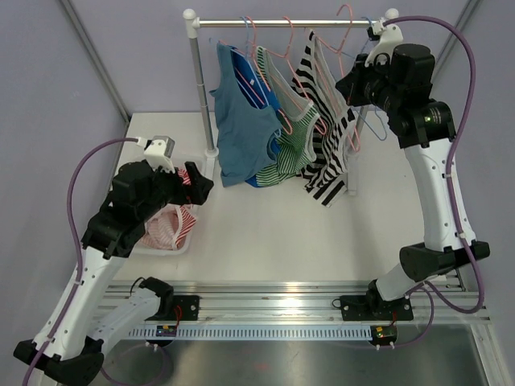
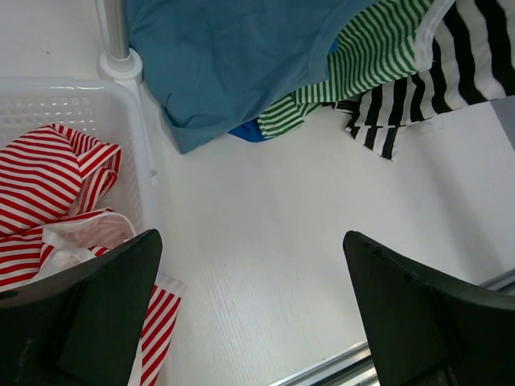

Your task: Remove the tank top from the hanger

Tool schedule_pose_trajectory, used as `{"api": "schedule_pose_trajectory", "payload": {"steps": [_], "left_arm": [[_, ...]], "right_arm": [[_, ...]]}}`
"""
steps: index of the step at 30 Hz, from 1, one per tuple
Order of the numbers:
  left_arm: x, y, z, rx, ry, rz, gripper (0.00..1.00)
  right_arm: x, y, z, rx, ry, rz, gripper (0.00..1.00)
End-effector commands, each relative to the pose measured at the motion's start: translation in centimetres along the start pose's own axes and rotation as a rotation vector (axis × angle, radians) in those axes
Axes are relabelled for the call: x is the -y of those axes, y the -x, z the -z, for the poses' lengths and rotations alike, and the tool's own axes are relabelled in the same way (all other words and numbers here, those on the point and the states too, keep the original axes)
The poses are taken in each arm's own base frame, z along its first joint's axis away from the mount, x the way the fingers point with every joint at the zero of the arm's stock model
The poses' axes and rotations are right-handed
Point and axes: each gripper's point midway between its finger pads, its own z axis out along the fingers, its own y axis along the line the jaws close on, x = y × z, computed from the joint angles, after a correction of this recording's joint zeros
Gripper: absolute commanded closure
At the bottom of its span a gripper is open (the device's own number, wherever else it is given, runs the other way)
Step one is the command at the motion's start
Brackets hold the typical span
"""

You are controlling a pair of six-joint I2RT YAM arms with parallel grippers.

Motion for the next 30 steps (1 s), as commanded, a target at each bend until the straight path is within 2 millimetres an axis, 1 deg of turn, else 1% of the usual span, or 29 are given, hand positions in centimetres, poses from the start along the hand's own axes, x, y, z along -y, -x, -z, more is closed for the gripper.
{"api": "schedule_pose_trajectory", "payload": {"steps": [1, 3, 4, 5, 6, 7, 9, 10, 11, 12, 13, 14, 15, 16, 17, 18, 19, 20, 21, 22, 23, 24, 26, 27, 28, 30], "left_arm": [[2.6, 4.5, 1.4, 0.117, -0.058, 0.023, 0.01], [4.2, 5.1, 1.4, 0.122, -0.092, 0.028, 0.01], [4.7, 6.3, 1.5, 0.155, -0.083, 0.032, 0.01], [6.5, 6.2, 1.6, 0.149, -0.13, 0.019, 0.01], [7.0, 6.4, 0.8, 0.15, -0.111, 0.016, 0.01], [9.4, 6.9, 1.3, 0.164, -0.173, -0.001, 0.01], [11.1, 7.7, 0.9, 0.193, -0.179, -0.019, 0.01], [12.2, 7.6, 0.0, 0.18, -0.189, -0.033, 0.01], [14.4, 8.1, 0.4, 0.189, -0.239, -0.046, 0.01], [15.5, 8.8, 0.4, 0.212, -0.259, -0.052, 0.01], [16.5, 9.1, 0.2, 0.218, -0.278, -0.061, 0.01], [18.4, 9.7, -0.5, 0.224, -0.297, -0.081, 0.01], [19.2, 10.2, -0.6, 0.232, -0.302, -0.086, 0.01], [20.3, 10.3, -0.9, 0.229, -0.318, -0.095, 0.01], [21.5, 10.2, -2.0, 0.218, -0.325, -0.115, 0.01], [22.9, 12.2, -1.4, 0.265, -0.356, -0.124, 0.01], [23.9, 13.1, -1.3, 0.287, -0.378, -0.132, 0.01], [25.2, 12.8, -2.5, 0.283, -0.394, -0.171, 0.01], [26.5, 14.9, -1.8, 0.337, -0.439, -0.161, 0.01], [27.3, 15.4, -2.1, 0.351, -0.453, -0.172, 0.01], [28.2, 15.5, -2.7, 0.357, -0.473, -0.191, 0.01], [30.0, 15.8, -3.2, 0.378, -0.531, -0.233, 0.01], [32.0, 15.3, -3.4, 0.385, -0.622, -0.286, 0.01], [32.8, 15.2, -4.1, 0.397, -0.639, -0.287, 0.01], [32.8, 15.4, -4.5, 0.406, -0.622, -0.278, 0.01], [32.5, 15.3, -5.8, 0.413, -0.575, -0.29, 0.05]], "right_arm": [[-0.8, 0.6, 3.7, 0.043, -0.003, -0.002, 1.0], [-0.8, 0.3, 4.9, 0.048, -0.017, -0.018, 1.0], [-0.7, -0.2, 6.3, 0.05, -0.031, -0.025, 1.0], [-0.6, -0.4, 7.0, 0.056, -0.039, -0.031, 1.0], [-0.9, -0.6, 7.9, 0.061, -0.038, -0.043, 1.0], [-1.1, -1.1, 9.5, 0.067, -0.037, -0.049, 1.0], [-1.3, -1.6, 11.5, 0.068, -0.04, -0.064, 1.0], [-1.6, -1.8, 13.4, 0.087, -0.035, -0.065, 1.0], [-1.9, -1.9, 14.4, 0.095, -0.027, -0.068, 1.0], [-2.2, -2.5, 15.4, 0.083, -0.017, -0.075, 1.0], [-2.6, -2.6, 17.1, 0.101, -0.009, -0.074, 1.0], [-3.0, -3.0, 18.6, 0.105, 0.004, -0.078, 1.0], [-3.0, -3.3, 18.6, 0.095, 0.004, -0.083, 1.0], [-3.3, -3.4, 19.8, 0.105, 0.013, -0.082, 1.0], [-3.5, -4.1, 20.4, 0.082, 0.018, -0.087, 1.0], [-3.8, -4.3, 21.0, 0.075, 0.031, -0.086, 1.0], [-4.0, -4.4, 21.9, 0.078, 0.034, -0.082, 1.0], [-4.1, -5.0, 22.5, 0.056, 0.04, -0.082, 1.0], [-4.6, -5.0, 23.1, 0.057, 0.06, -0.074, 1.0], [-5.0, -4.9, 24.2, 0.074, 0.076, -0.067, 1.0], [-5.3, -4.9, 24.8, 0.077, 0.092, -0.062, 1.0], [-5.9, -5.0, 25.8, 0.081, 0.12, -0.051, 1.0], [-6.5, -5.5, 26.6, 0.066, 0.149, -0.046, 1.0], [-7.2, -5.6, 27.1, 0.063, 0.188, -0.04, 1.0], [-7.4, -5.7, 27.4, 0.058, 0.2, -0.039, 1.0], [-7.9, -5.9, 27.9, 0.053, 0.223, -0.038, 1.0]]}}
